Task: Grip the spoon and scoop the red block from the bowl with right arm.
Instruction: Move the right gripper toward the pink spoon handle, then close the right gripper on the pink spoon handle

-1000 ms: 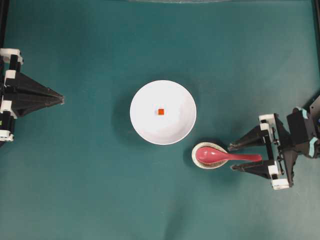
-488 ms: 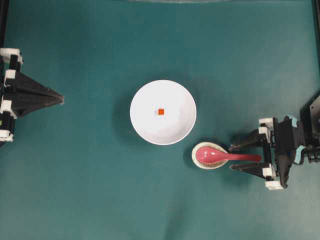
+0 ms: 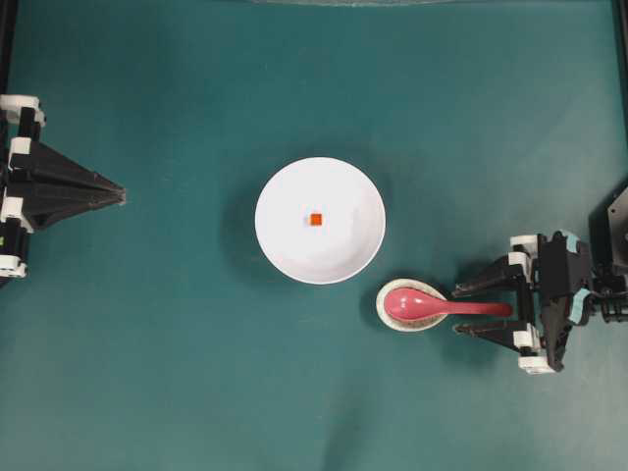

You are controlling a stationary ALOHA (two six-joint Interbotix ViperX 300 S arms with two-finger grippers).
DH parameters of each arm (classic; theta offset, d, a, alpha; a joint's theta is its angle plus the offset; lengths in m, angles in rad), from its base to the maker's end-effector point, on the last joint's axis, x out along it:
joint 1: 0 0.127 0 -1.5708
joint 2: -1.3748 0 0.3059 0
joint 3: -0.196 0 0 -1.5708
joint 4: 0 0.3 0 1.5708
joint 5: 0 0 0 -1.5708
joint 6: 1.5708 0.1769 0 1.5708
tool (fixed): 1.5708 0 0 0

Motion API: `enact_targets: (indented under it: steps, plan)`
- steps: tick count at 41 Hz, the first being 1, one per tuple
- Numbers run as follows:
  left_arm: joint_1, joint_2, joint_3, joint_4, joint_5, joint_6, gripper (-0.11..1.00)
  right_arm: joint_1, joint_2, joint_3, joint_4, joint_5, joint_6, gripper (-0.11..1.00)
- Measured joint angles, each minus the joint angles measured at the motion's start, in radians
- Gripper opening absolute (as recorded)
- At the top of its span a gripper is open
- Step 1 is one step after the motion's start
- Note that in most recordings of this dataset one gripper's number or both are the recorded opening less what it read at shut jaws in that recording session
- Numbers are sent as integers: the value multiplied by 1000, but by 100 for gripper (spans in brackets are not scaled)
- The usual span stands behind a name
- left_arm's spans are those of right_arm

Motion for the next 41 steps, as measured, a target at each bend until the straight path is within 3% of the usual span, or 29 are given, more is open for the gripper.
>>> enact_targets:
  steps: [41]
  plan:
    - [3,3,0,0,0,0,2,0,55,3,0,-41,-40,61]
